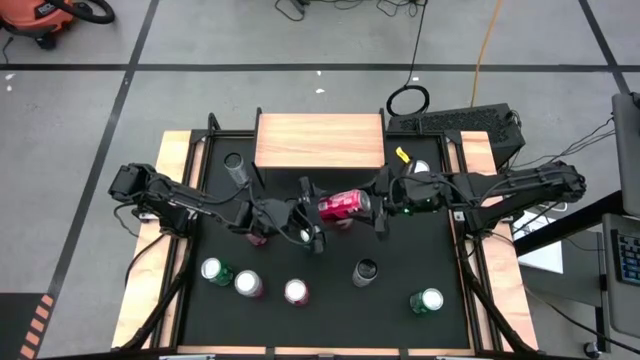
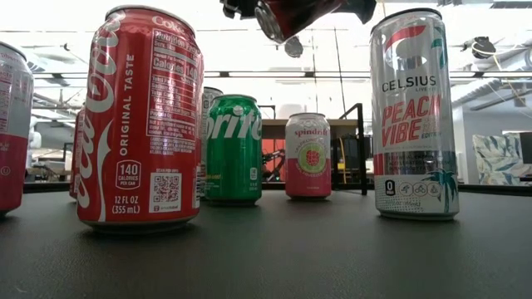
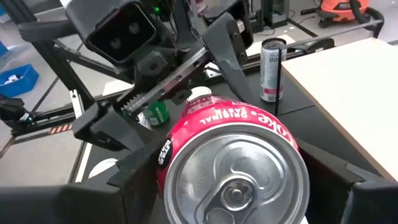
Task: Place canned beverage on shelf
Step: Put the top right red soda can on the shelf
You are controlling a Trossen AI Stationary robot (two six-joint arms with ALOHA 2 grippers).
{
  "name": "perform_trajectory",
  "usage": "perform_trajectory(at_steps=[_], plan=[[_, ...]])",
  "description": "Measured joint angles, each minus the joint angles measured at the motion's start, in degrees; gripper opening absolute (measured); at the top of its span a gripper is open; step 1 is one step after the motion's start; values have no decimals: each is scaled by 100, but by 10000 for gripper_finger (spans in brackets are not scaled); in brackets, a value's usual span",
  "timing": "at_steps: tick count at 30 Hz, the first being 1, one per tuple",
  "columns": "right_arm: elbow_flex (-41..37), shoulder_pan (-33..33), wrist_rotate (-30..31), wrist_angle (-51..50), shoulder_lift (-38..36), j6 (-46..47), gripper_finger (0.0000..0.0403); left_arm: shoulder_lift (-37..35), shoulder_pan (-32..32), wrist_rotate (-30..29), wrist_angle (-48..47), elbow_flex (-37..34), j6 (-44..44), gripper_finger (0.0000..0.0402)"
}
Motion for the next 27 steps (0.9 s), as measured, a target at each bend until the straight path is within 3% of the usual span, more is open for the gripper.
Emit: perform_trajectory(at_steps=[5, 13, 27], plan=[[0, -18, -7, 171, 71, -87, 279, 0, 75, -40, 0, 0, -12, 359], [0, -31, -13, 159, 90, -99, 280, 0, 69, -63, -3, -2, -3, 285], [7, -20, -223, 127, -137, -860, 352, -24, -106, 4, -31, -15, -136, 291]])
